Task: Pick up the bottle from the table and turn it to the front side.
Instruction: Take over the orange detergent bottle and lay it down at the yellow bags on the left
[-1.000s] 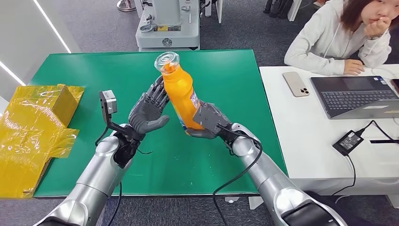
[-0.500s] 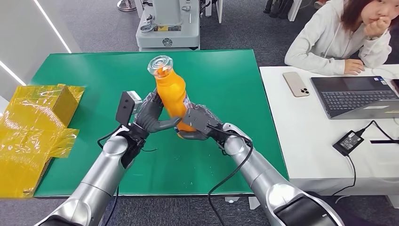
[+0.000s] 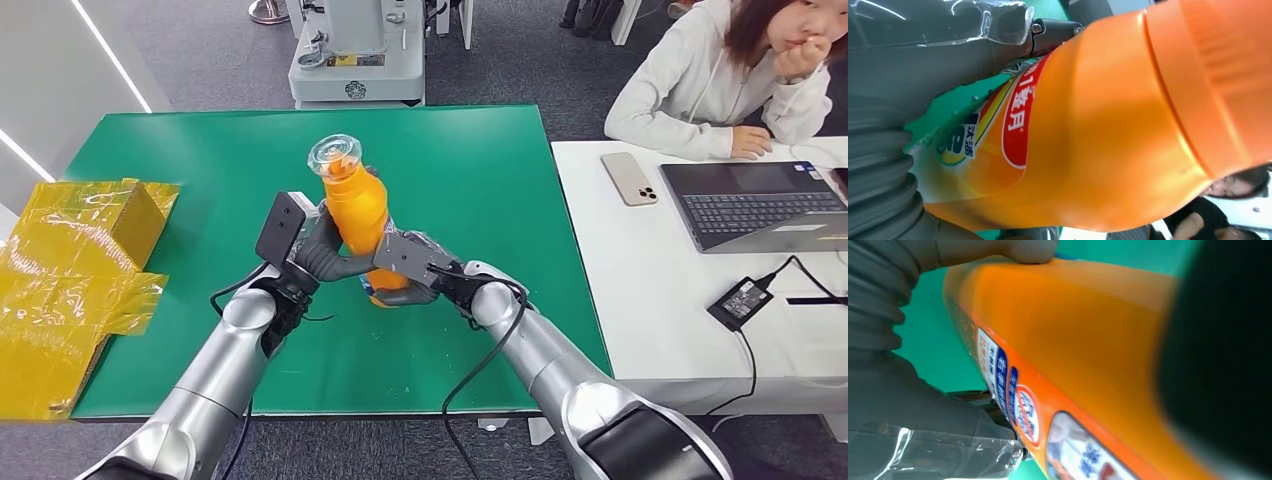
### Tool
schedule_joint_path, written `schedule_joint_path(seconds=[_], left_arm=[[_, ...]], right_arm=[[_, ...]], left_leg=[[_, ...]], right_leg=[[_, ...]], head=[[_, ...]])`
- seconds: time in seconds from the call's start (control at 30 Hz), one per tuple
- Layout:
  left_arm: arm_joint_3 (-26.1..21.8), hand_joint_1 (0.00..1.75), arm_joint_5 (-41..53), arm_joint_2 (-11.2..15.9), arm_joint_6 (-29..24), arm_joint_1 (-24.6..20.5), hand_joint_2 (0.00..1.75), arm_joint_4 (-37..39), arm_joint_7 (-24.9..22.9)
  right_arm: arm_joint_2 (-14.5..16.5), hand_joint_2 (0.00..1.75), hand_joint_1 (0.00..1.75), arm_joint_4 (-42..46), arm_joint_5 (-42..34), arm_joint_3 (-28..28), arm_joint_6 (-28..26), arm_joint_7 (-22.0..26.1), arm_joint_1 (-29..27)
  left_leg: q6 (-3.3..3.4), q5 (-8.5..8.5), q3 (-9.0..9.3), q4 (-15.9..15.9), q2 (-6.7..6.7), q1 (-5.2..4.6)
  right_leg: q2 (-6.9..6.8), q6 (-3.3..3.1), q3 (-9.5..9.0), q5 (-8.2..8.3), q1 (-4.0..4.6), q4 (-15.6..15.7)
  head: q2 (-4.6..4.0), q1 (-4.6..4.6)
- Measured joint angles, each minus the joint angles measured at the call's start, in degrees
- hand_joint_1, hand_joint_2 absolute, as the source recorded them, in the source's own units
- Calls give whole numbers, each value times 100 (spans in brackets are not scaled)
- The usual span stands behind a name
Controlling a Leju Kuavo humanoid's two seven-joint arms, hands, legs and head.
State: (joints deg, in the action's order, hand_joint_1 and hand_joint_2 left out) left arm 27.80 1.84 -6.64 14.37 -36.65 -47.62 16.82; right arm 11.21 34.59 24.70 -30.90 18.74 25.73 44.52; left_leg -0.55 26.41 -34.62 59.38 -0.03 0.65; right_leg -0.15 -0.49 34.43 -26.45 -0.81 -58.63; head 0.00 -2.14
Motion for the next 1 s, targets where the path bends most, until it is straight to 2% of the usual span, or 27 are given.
schedule_joint_path(seconds=[0.07,0.2,0.4,0.43,0.5,0.57,0.67,0.9,1.0], left_arm=[[-8,1,-96,-10,88,5,175,-14,-16],[-35,175,-214,-21,181,29,175,-49,-56],[-81,175,-780,-22,528,144,175,-171,-220],[-83,175,-874,-22,553,155,175,-176,-241],[-83,175,-997,-22,569,169,175,-178,-262],[-83,175,-1035,-23,569,174,175,-178,-265],[-83,175,-1057,-27,564,173,175,-178,-237],[-80,175,-1113,-76,523,172,175,-178,-150],[-52,175,-934,-89,337,168,175,-180,16]], right_arm=[[-8,175,175,-19,-28,-30,-21,0,1],[-17,175,175,-33,-68,-57,-55,0,0],[-63,175,175,28,-186,-156,-170,-15,-43],[-71,175,168,49,-195,-163,-196,-21,-61],[-90,175,107,95,-200,-172,-248,-27,-100],[-107,175,34,133,-200,-179,-280,-23,-130],[-122,175,0,188,-210,-182,-350,11,-168],[-183,175,0,318,-261,-182,-529,107,-204],[-240,175,0,439,-314,-162,-628,181,-287]], left_leg=[[0,0,0,0,1,0],[0,0,0,0,2,0],[0,0,1,0,3,0],[0,0,1,0,3,0],[0,0,1,1,4,0],[0,0,1,1,5,0],[0,0,2,2,6,0],[0,0,2,2,8,0],[0,0,2,2,6,0]], right_leg=[[1,0,0,0,0,0],[3,0,1,0,0,0],[5,0,3,0,0,1],[5,0,4,0,0,1],[5,0,4,0,0,1],[7,0,4,0,0,1],[9,0,5,0,0,1],[10,0,6,0,0,1],[9,0,5,0,0,2]], head=[[0,0],[0,0],[0,1],[0,1],[0,0],[0,0],[0,0],[0,1],[0,0]])
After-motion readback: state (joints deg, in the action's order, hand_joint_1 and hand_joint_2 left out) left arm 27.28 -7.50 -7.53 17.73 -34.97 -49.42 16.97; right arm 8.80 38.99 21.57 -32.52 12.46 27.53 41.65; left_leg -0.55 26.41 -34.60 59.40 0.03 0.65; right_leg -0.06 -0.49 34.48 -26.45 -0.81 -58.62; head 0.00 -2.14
